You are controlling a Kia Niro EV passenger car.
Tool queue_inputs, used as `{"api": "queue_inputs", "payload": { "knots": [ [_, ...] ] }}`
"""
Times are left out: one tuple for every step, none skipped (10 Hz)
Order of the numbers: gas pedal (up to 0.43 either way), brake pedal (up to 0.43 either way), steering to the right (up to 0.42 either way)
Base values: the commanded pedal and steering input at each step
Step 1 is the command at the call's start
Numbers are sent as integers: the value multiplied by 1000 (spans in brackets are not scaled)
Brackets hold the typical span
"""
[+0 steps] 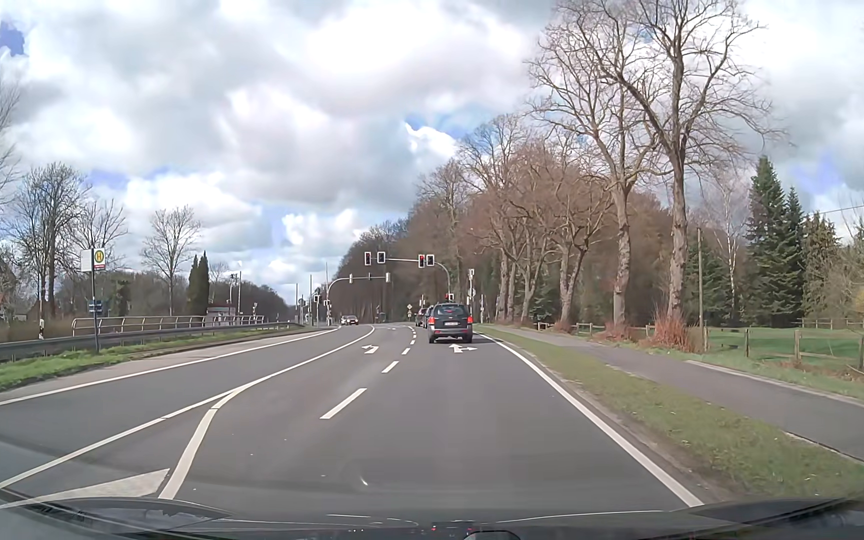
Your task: Follow the waypoints while adhering to traffic rules and regulations
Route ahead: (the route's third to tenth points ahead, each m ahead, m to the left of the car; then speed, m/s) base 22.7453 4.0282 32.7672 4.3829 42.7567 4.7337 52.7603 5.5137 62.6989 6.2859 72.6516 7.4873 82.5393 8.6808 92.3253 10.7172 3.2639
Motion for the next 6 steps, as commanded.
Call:
{"api": "queue_inputs", "payload": {
  "knots": [
    [8,0,4],
    [47,0,4],
    [59,0,4],
    [59,0,4],
    [59,0,4],
    [59,0,5]
  ]
}}
